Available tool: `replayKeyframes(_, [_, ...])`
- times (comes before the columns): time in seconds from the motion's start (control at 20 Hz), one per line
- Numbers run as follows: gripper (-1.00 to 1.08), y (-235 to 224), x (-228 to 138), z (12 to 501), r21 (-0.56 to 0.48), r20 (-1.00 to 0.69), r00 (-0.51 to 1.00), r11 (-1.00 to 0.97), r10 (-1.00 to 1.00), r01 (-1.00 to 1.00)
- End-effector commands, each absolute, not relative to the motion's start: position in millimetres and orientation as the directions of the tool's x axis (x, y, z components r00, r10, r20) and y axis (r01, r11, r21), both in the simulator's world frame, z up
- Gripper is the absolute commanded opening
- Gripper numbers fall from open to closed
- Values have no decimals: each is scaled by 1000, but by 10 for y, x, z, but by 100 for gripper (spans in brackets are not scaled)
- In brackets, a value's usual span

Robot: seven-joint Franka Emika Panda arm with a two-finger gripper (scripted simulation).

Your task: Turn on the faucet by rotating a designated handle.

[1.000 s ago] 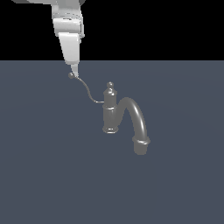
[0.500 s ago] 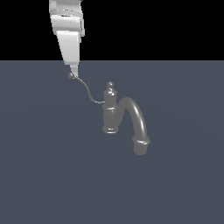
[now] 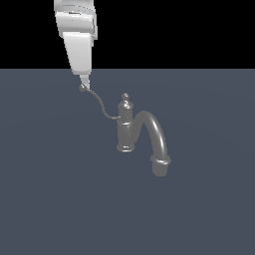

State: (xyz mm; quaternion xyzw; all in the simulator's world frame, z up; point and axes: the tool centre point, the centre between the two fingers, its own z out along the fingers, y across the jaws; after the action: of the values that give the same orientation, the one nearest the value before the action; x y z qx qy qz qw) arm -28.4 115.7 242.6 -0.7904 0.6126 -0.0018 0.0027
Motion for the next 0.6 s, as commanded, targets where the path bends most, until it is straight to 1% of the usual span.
replayKeyframes(0.0, [-100,1137,-390,2420,0,0,250,-250,-968,-968])
replayKeyframes(0.45, [-100,1062,-661,2420,0,0,250,-250,-968,-968])
replayKeyframes(0.5, [-100,1062,-661,2420,0,0,250,-250,-968,-968])
replayKeyframes(0.55, [-100,1038,-587,2440,-10,2,244,-244,-970,-970])
